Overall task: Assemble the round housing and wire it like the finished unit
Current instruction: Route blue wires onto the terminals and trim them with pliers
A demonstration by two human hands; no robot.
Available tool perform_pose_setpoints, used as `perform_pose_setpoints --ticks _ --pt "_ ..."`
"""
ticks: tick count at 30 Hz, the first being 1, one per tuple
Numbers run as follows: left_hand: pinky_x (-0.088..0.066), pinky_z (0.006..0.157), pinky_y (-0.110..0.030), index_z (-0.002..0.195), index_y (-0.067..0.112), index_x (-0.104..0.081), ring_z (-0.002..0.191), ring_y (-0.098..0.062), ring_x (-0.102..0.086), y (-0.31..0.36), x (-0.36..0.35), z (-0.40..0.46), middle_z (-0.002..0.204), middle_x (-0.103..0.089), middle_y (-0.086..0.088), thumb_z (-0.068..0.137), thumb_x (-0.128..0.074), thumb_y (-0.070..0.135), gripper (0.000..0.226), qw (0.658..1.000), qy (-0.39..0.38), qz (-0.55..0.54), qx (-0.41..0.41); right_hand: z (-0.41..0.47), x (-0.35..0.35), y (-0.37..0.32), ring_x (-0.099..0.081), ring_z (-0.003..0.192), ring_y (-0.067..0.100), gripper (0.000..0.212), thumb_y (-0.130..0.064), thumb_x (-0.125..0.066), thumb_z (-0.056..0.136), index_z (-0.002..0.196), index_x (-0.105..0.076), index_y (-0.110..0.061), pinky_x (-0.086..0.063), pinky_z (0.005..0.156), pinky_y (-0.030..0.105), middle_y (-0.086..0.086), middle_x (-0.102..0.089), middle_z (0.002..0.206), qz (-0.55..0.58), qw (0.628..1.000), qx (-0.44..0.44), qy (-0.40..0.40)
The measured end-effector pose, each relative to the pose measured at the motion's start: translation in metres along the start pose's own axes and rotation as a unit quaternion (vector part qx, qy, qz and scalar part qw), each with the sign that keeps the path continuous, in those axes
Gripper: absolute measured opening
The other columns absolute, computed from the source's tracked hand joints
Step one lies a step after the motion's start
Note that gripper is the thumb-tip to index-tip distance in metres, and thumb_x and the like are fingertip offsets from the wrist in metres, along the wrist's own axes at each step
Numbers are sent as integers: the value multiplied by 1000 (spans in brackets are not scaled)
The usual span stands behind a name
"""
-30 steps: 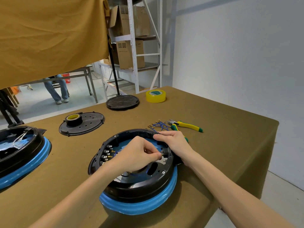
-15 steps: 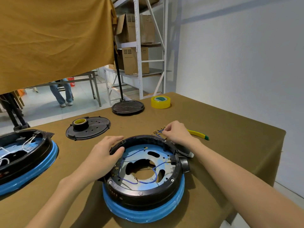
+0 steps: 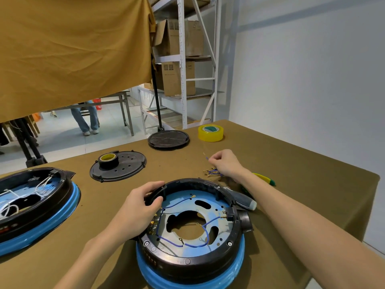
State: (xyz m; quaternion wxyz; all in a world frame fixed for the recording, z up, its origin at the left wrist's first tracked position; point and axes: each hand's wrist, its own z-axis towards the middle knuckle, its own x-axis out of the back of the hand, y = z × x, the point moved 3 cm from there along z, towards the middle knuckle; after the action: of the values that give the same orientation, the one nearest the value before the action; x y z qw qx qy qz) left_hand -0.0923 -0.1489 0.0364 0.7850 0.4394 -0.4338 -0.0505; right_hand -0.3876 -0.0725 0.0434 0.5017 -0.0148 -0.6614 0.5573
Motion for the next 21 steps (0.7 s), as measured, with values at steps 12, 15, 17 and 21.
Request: perform_pose_setpoints --ticks 12,15,17,21 --pt "-43 79 -3 142 27 -57 116 -3 -59 -1 -2 -1 129 -64 9 102 -60 15 42 1000 2 -14 7 -12 23 11 -58 61 16 17 -10 -66 96 90 -76 3 -47 57 28 12 -68 75 59 995 -30 -74" --pt "-43 79 -3 142 27 -57 116 -3 -59 -1 -2 -1 130 -64 9 102 -60 15 42 1000 3 -14 6 -11 16 17 -65 74 19 20 -18 -66 96 82 -78 -8 -55 72 34 8 -74 85 -87 995 5 -56" --pt "-44 76 -1 142 28 -57 114 0 -59 -1 -2 -1 129 -64 9 102 -60 15 42 1000 3 -15 5 -8 17 19 -68 93 22 14 -20 -64 96 93 -77 -15 -57 89 42 5 -75 99 -151 988 13 -13" --pt "-43 77 -2 141 29 -57 114 0 -59 -2 -2 -1 129 -64 11 101 -60 16 42 1000 5 -16 5 -6 10 20 -64 110 24 11 -20 -67 94 99 -77 -22 -49 103 47 2 -73 116 -191 978 13 -81"
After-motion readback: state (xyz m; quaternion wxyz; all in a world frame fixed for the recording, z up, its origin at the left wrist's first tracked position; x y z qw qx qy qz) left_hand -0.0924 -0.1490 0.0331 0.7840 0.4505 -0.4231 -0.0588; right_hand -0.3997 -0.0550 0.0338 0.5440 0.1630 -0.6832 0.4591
